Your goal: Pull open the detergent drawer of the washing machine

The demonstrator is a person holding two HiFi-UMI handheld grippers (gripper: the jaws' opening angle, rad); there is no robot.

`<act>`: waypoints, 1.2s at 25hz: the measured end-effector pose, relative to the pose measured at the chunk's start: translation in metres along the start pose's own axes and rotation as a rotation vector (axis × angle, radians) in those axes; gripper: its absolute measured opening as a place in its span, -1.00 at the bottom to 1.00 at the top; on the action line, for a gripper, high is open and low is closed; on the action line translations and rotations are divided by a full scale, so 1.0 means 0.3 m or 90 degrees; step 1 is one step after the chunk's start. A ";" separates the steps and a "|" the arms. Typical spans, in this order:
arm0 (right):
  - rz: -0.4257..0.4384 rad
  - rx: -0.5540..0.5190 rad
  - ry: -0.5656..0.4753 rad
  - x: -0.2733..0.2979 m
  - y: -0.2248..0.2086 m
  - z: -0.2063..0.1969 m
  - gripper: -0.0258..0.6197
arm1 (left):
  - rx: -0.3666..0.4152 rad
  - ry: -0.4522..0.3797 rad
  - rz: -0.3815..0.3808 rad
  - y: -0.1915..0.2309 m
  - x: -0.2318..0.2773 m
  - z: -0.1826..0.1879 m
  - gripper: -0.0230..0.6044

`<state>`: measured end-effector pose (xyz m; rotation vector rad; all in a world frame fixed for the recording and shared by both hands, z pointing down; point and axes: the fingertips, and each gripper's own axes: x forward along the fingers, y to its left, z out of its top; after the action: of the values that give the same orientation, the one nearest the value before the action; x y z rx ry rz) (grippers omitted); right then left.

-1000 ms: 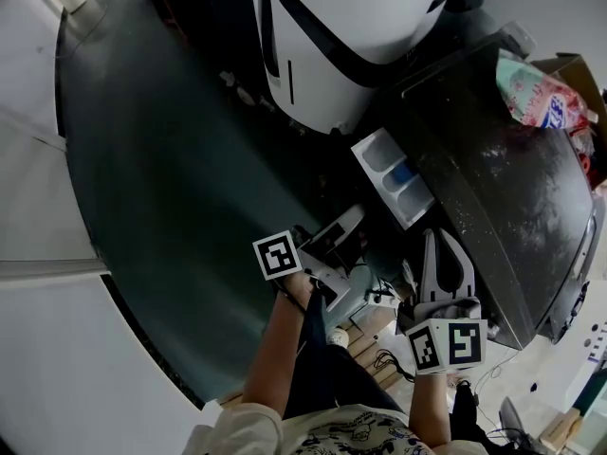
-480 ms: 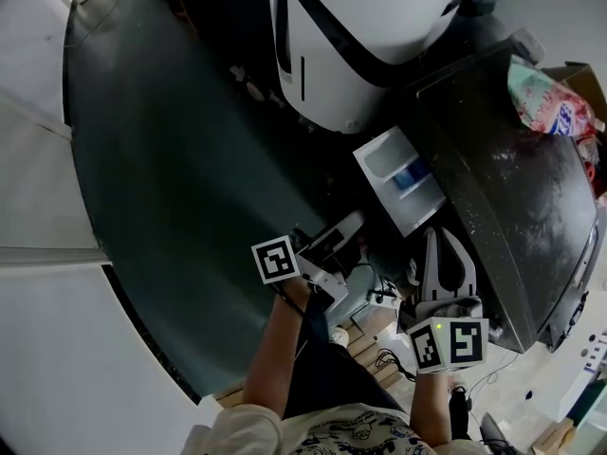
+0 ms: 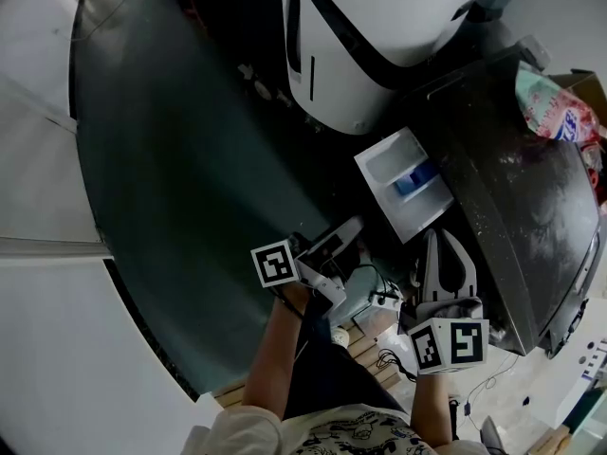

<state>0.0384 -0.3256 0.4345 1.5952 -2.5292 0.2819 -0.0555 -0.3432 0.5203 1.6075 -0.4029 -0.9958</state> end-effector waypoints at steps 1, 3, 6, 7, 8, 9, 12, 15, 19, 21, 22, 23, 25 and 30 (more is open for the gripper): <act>0.001 0.000 0.000 0.000 0.004 -0.001 -0.88 | 0.000 -0.002 -0.001 -0.002 -0.006 0.001 -0.33; 0.005 -0.001 0.001 0.001 0.013 -0.003 -0.88 | -0.001 -0.007 -0.004 -0.005 -0.017 0.004 -0.33; 0.009 -0.001 0.003 0.000 0.025 -0.008 -0.88 | -0.004 -0.010 -0.009 -0.009 -0.035 0.006 -0.34; 0.011 -0.001 0.003 0.000 0.030 -0.010 -0.88 | -0.004 -0.009 -0.010 -0.010 -0.041 0.007 -0.35; 0.013 -0.001 0.003 0.000 0.036 -0.011 -0.88 | -0.003 -0.008 -0.011 -0.012 -0.048 0.008 -0.35; 0.016 -0.002 0.003 0.001 0.042 -0.012 -0.88 | -0.002 -0.007 -0.012 -0.013 -0.055 0.009 -0.35; 0.022 -0.002 0.003 0.004 0.057 -0.011 -0.88 | -0.003 -0.008 -0.011 -0.017 -0.073 0.012 -0.35; 0.026 -0.003 0.003 0.005 0.068 -0.011 -0.88 | -0.001 -0.009 -0.011 -0.021 -0.084 0.014 -0.34; 0.030 -0.004 0.003 0.002 0.076 -0.010 -0.88 | 0.000 -0.008 -0.008 -0.021 -0.088 0.014 -0.34; 0.030 -0.005 0.003 -0.001 0.078 -0.011 -0.88 | 0.002 -0.009 -0.009 -0.021 -0.090 0.014 -0.34; 0.029 -0.005 0.002 -0.003 0.077 -0.010 -0.88 | 0.003 -0.010 -0.010 -0.021 -0.091 0.014 -0.34; 0.028 -0.005 0.001 -0.004 0.075 -0.009 -0.88 | 0.004 -0.012 -0.010 -0.021 -0.092 0.014 -0.34; 0.025 -0.005 -0.001 -0.006 0.070 -0.006 -0.88 | 0.011 -0.016 -0.004 -0.018 -0.095 0.014 -0.33; 0.019 -0.014 -0.003 -0.014 0.059 0.005 -0.88 | 0.041 -0.020 0.055 -0.007 -0.110 0.027 -0.26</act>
<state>0.0241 -0.3147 0.4304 1.5522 -2.5528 0.2531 -0.0816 -0.3240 0.5310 1.6195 -0.5266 -0.9513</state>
